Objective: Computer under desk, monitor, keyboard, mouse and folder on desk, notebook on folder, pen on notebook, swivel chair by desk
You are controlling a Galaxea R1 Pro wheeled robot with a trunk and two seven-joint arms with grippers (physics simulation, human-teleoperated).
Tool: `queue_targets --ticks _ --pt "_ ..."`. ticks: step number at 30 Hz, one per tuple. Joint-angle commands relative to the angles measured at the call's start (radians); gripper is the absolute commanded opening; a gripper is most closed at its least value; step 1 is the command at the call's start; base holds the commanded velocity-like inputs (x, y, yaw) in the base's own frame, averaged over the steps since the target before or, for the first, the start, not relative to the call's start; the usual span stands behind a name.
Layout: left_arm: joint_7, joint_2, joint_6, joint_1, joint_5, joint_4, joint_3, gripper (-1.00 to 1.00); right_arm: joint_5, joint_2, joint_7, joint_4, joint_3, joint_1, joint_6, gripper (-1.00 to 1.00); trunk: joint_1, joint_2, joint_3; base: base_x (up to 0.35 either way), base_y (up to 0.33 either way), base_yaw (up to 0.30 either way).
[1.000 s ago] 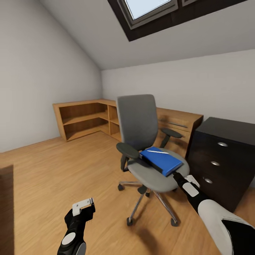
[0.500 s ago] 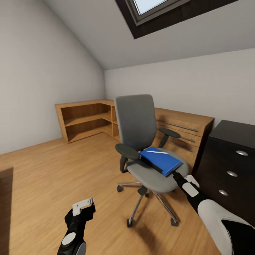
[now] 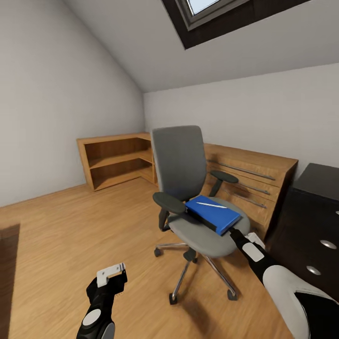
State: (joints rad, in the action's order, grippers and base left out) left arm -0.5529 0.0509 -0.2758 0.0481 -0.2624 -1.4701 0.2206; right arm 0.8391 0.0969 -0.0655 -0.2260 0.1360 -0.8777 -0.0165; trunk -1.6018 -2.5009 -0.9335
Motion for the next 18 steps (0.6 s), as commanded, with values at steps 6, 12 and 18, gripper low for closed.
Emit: queue_targets --ticks 6,12,18 --pt "-0.007 0.0 -0.003 0.001 -0.006 -0.001 0.002 1.0 0.018 0.0 -0.001 0.0 -0.01 0.0 -0.002 1.0 0.0 0.0 -0.001 0.317 0.0 0.216" --pt "-0.007 0.0 -0.003 0.001 -0.006 -0.001 0.002 1.0 0.019 0.0 -0.002 0.0 -0.01 0.0 -0.002 1.0 0.0 0.0 -0.001 0.32 0.0 0.146" --pt "-0.007 0.0 -0.003 0.001 -0.006 -0.001 0.002 1.0 0.019 0.0 -0.001 0.0 -0.01 0.0 -0.002 1.0 0.0 0.0 -0.001 0.321 0.037 0.011"
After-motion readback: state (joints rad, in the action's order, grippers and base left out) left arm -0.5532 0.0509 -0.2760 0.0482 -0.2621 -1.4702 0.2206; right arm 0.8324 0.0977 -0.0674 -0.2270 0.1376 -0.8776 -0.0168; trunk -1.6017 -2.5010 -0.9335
